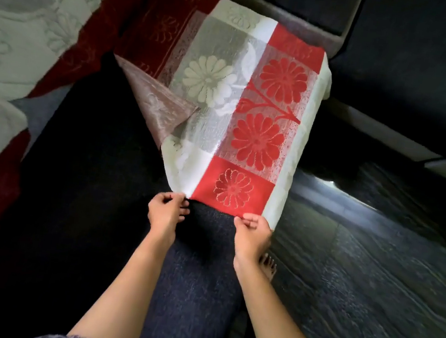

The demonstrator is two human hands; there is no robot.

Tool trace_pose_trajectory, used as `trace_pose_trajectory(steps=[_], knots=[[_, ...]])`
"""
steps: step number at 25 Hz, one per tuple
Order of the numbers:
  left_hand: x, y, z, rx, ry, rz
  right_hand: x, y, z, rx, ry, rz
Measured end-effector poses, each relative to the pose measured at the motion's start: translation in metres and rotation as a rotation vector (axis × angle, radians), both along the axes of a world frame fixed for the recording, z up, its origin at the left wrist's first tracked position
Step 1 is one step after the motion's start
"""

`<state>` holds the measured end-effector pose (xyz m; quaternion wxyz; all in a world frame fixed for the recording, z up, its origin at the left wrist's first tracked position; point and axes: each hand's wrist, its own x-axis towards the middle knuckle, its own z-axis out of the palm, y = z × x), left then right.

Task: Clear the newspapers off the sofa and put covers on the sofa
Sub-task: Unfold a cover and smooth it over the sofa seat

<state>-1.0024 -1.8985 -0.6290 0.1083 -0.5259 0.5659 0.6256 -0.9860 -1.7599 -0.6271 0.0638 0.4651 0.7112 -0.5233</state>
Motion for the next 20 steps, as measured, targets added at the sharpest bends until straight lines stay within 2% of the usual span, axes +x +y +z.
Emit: trace_pose_trajectory(steps=[3, 6, 11, 14, 18, 20], knots=[[0.001, -0.010, 0.003, -0.189, 0.004, -0.076, -0.012, -0.026, 0.007, 0.122, 0.192, 0.437], [-0.005, -0.027, 0.013, -0.377, 0.072, -0.122, -0.029, -0.052, 0.005, 0.116, 0.259, 0.641], [-0.037, -0.049, 0.019, -0.589, 0.224, -0.155, -0.066, -0.073, 0.002, 0.110, 0.296, 0.695], [-0.067, -0.054, 0.011, -0.747, 0.298, -0.355, -0.092, -0.082, 0.001, 0.124, 0.300, 0.690], [-0.107, -0.056, 0.003, -0.983, 0.209, -0.636, -0.121, -0.095, -0.004, 0.135, 0.373, 0.711], [-0.119, -0.060, -0.003, -1.057, 0.196, -0.669, -0.134, -0.102, -0.009, 0.134, 0.436, 0.737]])
